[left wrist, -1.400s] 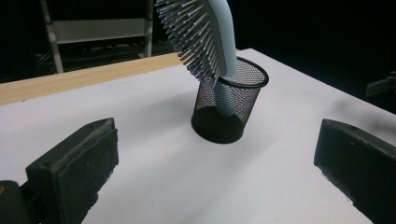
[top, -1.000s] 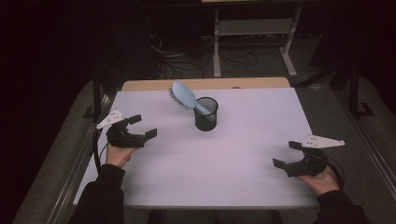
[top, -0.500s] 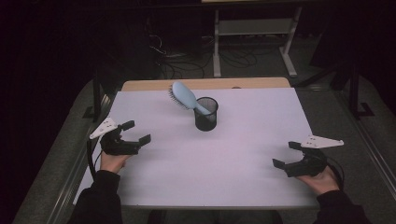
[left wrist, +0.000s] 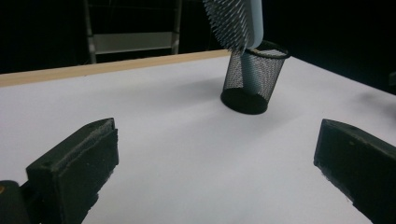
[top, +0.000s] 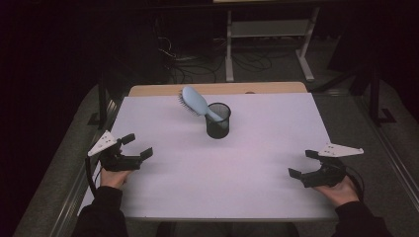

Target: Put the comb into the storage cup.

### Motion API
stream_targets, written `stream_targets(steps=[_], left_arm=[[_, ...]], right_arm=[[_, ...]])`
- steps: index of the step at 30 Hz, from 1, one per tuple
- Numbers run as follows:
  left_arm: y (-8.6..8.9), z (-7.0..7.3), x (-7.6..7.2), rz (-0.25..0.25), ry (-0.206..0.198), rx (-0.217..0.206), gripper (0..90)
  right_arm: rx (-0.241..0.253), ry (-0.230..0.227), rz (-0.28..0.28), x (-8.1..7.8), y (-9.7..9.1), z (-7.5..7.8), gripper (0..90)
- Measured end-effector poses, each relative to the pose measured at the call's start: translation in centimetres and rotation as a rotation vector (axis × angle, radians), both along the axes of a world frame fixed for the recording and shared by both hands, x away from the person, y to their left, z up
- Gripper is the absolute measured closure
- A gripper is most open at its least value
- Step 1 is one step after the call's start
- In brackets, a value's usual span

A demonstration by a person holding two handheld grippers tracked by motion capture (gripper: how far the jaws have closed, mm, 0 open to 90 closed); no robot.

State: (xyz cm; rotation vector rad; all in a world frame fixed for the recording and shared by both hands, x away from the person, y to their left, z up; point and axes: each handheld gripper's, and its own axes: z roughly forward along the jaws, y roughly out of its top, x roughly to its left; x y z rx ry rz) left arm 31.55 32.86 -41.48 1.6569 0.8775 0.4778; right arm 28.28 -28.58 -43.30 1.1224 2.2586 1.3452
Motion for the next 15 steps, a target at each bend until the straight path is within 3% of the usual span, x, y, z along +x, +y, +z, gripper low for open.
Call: stream_targets(steps=[6,8,11,15], left_arm=[[0.6,-1.1,-0.9,0.022,-0.003,0.017,0.0],[0.8,-1.3,-1.3,0.039,-0.027,0.027,0.0],[1.1,-1.5,-1.7,0.048,-0.032,0.028,0.0],[1.7,-1.5,-2.1,0.058,-0.024,-0.004,0.0]], right_arm=[[-0.003,0.004,0.0,0.0,0.0,0.0,0.0],[-0.003,0.004,0.0,0.0,0.0,-0.1,0.0],[-0.003,0.003,0.0,0.0,0.0,0.0,0.0],[-0.003,0.005,0.001,0.0,0.0,-0.1,0.0]])
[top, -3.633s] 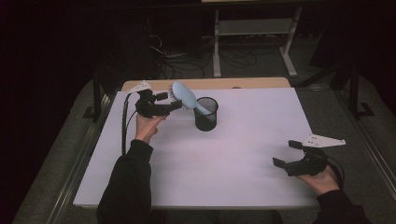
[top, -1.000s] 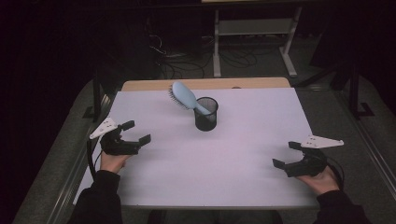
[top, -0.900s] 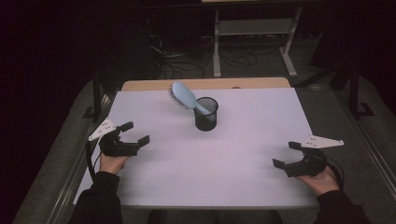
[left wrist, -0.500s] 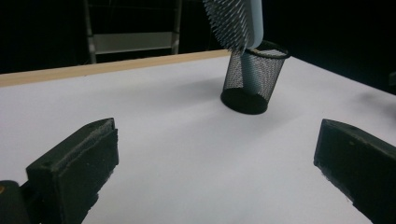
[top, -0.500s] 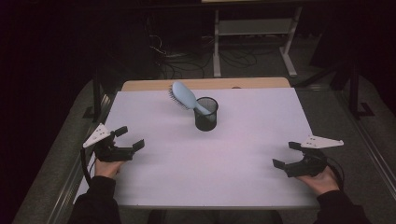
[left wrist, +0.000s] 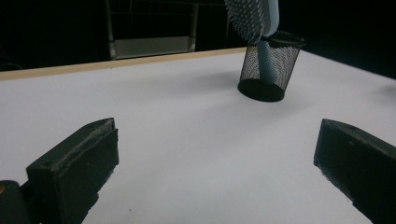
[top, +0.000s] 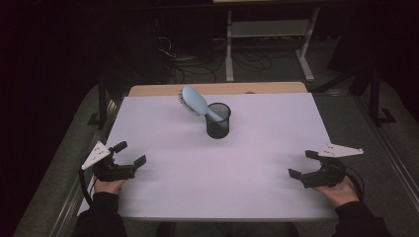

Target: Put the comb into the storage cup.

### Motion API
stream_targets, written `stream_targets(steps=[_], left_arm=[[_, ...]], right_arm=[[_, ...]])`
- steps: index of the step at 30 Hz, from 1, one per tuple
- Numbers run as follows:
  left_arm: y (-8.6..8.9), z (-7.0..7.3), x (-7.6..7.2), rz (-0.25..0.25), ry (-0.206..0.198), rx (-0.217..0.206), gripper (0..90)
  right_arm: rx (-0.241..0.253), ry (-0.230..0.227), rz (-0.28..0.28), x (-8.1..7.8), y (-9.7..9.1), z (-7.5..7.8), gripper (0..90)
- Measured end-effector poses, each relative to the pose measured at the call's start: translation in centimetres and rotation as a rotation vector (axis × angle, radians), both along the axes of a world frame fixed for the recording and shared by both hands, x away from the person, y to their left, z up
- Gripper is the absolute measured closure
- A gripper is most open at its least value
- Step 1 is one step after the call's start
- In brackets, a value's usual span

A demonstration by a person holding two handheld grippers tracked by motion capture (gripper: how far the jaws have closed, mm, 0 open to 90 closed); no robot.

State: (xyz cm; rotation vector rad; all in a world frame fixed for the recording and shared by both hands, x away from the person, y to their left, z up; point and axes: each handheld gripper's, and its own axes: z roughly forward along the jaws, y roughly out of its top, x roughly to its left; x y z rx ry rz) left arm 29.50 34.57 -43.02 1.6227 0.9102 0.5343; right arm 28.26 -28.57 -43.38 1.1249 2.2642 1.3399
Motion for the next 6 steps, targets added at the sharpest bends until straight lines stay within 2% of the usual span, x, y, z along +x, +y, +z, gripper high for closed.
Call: stream_targets(steps=[2,6], left_arm=[[0.16,-0.13,-0.09,-0.004,0.009,0.002,0.0],[0.62,-0.3,0.08,-0.002,0.025,-0.026,0.0]], right_arm=[[-0.001,0.004,0.0,0.05,-0.02,-0.06,0.0],[-0.006,0.007,0.0,0.13,0.06,-0.19,0.0]])
